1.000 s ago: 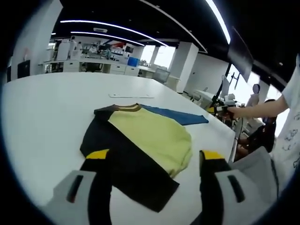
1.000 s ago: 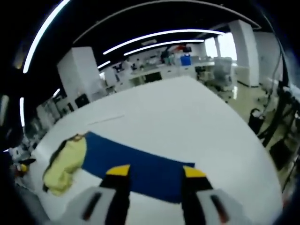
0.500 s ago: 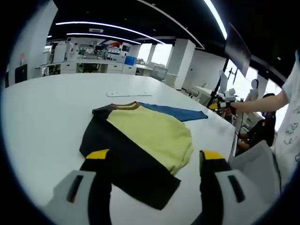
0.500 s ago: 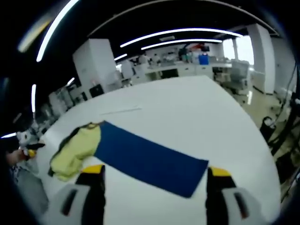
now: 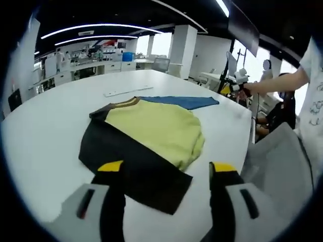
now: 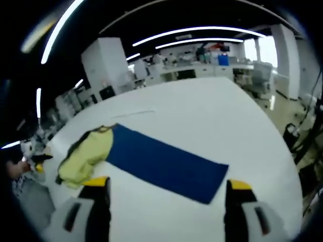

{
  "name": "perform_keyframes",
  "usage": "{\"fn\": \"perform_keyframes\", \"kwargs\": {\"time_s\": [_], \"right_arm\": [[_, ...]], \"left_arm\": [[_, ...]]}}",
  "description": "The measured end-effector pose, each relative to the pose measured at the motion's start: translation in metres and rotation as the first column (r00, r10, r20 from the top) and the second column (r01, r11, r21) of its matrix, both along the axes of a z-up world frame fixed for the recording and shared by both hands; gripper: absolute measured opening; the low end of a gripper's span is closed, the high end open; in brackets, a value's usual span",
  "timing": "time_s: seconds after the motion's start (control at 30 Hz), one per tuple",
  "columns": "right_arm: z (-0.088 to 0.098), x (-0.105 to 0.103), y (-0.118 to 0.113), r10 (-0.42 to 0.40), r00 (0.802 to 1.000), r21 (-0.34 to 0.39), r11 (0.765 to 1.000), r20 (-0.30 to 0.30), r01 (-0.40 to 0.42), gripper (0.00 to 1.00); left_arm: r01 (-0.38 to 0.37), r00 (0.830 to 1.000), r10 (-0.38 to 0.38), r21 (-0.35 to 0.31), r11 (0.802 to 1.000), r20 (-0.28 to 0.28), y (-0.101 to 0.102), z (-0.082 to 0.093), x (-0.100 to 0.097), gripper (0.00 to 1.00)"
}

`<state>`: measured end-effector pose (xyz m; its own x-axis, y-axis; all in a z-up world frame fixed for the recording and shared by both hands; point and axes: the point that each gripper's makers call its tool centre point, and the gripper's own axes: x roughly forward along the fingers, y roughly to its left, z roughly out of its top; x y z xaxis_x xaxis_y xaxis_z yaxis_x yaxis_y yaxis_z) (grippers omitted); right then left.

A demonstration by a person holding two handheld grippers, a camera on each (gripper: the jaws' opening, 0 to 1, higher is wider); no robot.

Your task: Fold the garment on the visible template until the final outline fits inside the template.

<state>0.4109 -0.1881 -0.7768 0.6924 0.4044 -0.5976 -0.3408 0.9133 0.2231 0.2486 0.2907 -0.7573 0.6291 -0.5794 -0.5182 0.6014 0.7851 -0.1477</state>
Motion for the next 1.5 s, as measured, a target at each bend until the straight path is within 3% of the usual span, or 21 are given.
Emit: {"fn": "perform_keyframes", "kwargs": {"time_s": [0.1,0.27,0.43,0.6,0.77,1.03,1.5], "right_arm": [[0.000,-0.003,0.000,-0.019,1.000,0.039,0.999,-0.009,0.019,0.93],[0.000,-0.009,-0.001,-0.009,1.000,0.023,1.000,-0.012,0.009,0.92],[0.008,-0.013,0.002,-0.003,1.000,0.030,1.000,0.000,0.003,0.92],[0.017,-0.020,0.026,0.091,0.995,0.045,0.995,0.027,-0.093,0.92],[0.022,-0.028,0.047,0.187,0.981,0.037,0.981,0.042,-0.189,0.92],[0.027,-0.037,0.068,0.266,0.963,0.041,0.963,0.041,-0.267,0.90],[0.030,-0.046,0.075,0.266,0.963,0.049,0.962,0.043,-0.268,0.86]], "left_arm": [[0.021,1.000,-0.021,0.030,0.999,0.000,-0.008,-0.006,-0.007,0.55],[0.065,0.998,-0.064,0.065,0.996,-0.007,-0.022,-0.014,-0.019,0.46],[0.085,0.996,-0.083,0.089,0.992,-0.024,-0.023,-0.027,-0.018,0.41],[0.108,0.994,-0.103,0.126,0.986,-0.047,-0.028,-0.041,-0.021,0.35],[0.150,0.988,-0.141,0.215,0.965,-0.054,-0.030,-0.057,-0.024,0.32],[0.116,0.993,-0.111,0.225,0.967,-0.036,-0.039,-0.066,-0.018,0.28],[0.089,0.996,-0.077,0.291,0.953,-0.051,-0.030,-0.081,-0.013,0.09]]}}
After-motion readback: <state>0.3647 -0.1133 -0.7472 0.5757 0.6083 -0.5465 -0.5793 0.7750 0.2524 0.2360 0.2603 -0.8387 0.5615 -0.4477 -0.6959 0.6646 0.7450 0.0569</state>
